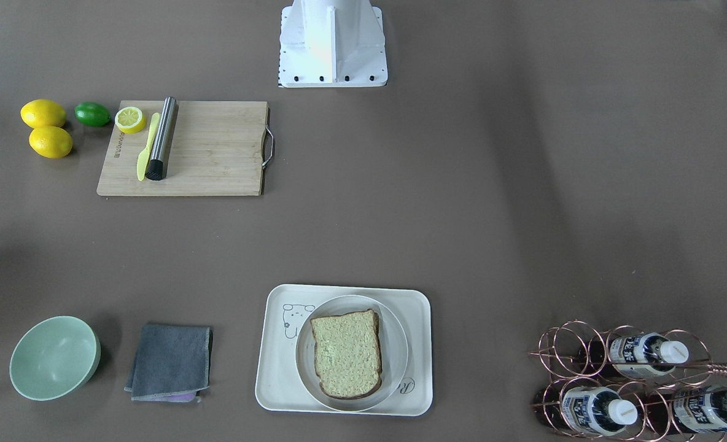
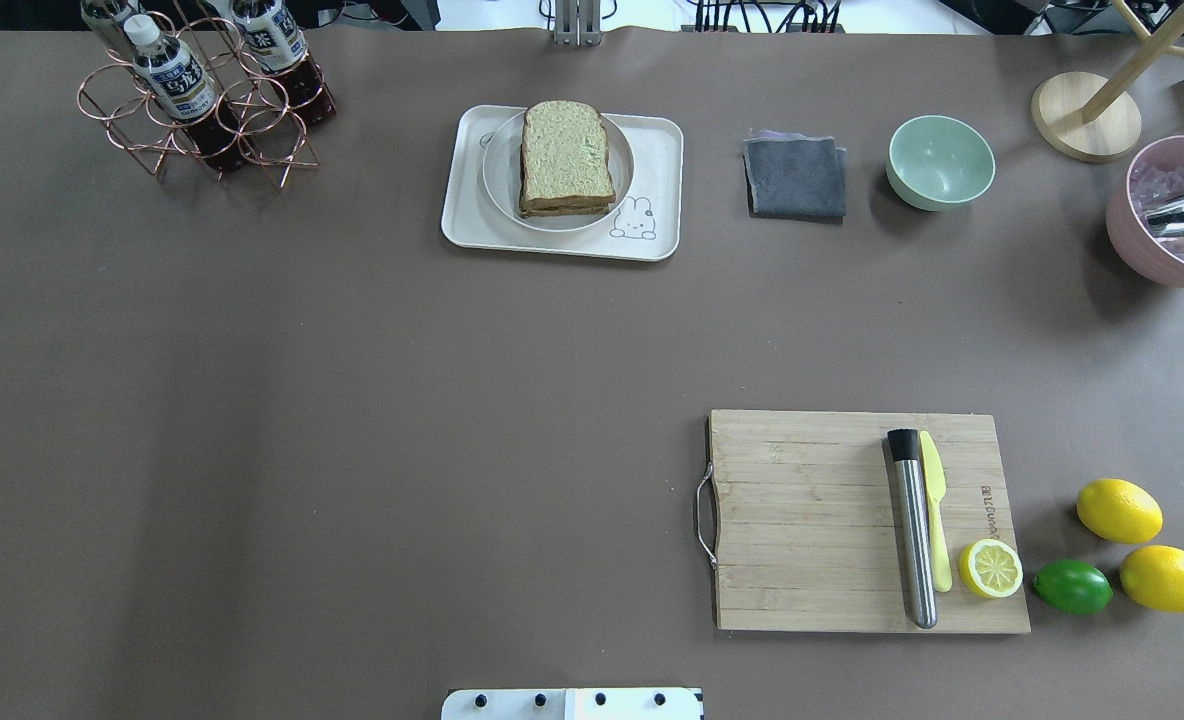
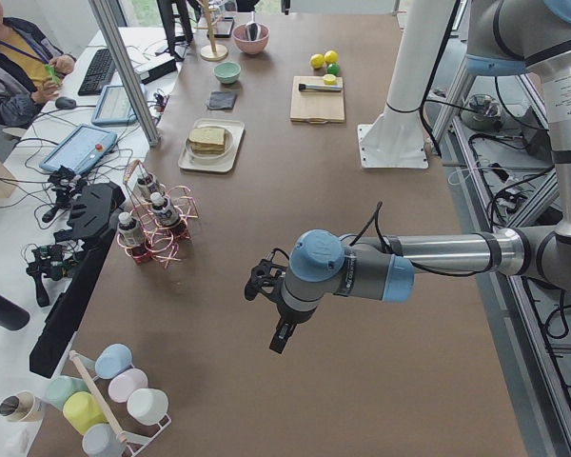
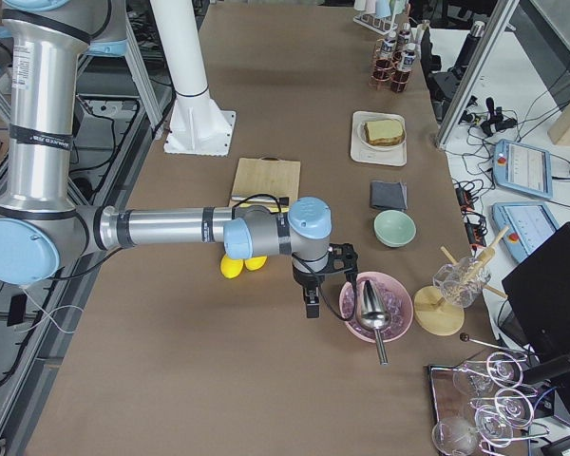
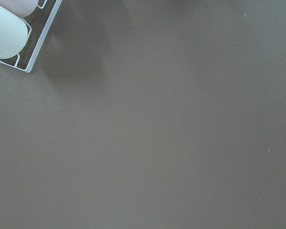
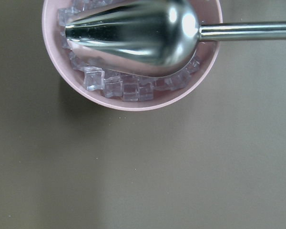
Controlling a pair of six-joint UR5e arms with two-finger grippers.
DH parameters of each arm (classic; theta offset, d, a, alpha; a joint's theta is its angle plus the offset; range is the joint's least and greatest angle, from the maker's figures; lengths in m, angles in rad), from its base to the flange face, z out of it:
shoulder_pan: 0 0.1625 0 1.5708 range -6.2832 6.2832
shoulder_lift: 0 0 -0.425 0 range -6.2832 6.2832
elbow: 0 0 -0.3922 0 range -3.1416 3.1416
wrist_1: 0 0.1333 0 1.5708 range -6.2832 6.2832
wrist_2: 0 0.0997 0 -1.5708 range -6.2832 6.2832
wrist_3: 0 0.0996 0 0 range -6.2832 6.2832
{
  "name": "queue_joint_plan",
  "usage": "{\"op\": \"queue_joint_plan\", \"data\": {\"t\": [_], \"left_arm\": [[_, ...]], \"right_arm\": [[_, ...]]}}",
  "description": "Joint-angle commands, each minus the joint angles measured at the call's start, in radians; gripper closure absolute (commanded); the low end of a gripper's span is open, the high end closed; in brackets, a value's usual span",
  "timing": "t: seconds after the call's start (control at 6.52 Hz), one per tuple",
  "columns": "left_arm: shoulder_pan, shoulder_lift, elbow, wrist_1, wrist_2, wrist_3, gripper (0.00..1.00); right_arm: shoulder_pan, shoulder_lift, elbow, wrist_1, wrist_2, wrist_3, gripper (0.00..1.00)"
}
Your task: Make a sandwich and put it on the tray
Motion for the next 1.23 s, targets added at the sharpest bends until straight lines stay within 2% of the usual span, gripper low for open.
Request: {"op": "queue_joint_plan", "data": {"t": [0.0,1.07], "left_arm": [[-0.002,0.002,-0.005,0.001,-0.002,0.001,0.02],[0.011,0.019,-0.018,0.004,-0.001,0.0,0.03]], "right_arm": [[0.029,-0.011,0.005,0.002,0.008,-0.008,0.0],[0.028,-0.05,0.076,-0.006,0.019,-0.007,0.0]]}}
